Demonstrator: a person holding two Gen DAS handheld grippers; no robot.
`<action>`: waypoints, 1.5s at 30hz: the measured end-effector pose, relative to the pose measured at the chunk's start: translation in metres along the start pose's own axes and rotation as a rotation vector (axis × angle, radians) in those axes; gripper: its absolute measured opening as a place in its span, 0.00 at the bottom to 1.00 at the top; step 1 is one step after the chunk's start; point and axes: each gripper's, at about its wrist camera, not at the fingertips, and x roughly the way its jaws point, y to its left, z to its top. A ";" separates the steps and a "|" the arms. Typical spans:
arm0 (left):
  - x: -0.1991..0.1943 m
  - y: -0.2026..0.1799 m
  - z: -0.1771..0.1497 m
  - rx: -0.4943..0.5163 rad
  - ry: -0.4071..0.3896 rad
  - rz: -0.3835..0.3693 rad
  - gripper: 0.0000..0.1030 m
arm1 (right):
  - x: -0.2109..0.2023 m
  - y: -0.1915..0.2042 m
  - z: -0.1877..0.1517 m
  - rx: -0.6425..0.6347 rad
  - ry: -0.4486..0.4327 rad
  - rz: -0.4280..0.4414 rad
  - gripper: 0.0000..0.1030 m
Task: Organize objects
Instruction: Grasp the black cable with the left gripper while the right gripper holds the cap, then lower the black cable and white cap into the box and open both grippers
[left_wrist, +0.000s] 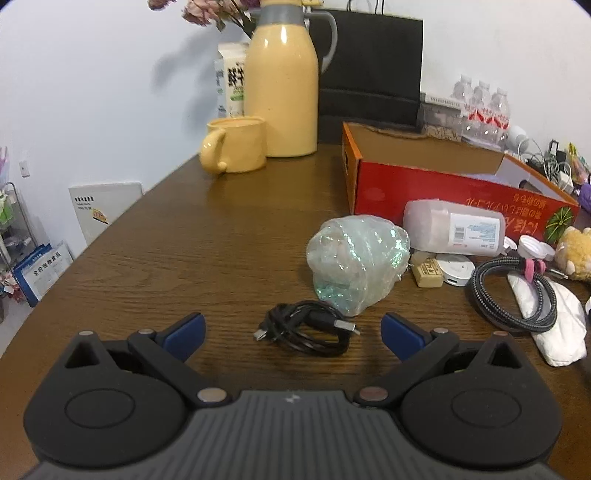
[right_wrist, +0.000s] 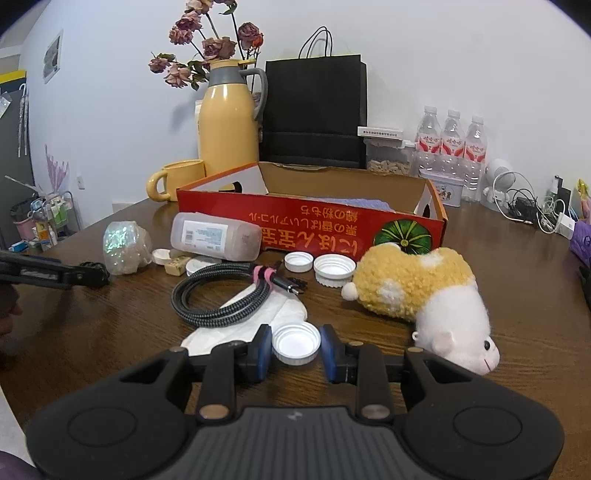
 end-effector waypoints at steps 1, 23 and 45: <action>0.003 0.000 0.001 0.000 0.020 -0.005 1.00 | 0.000 0.000 0.000 0.000 -0.001 0.001 0.26; -0.040 0.006 0.000 -0.072 -0.122 -0.059 0.52 | -0.003 -0.002 0.001 0.009 -0.022 0.009 0.26; -0.021 -0.079 0.111 -0.052 -0.342 -0.193 0.52 | 0.040 -0.023 0.106 0.030 -0.222 -0.041 0.26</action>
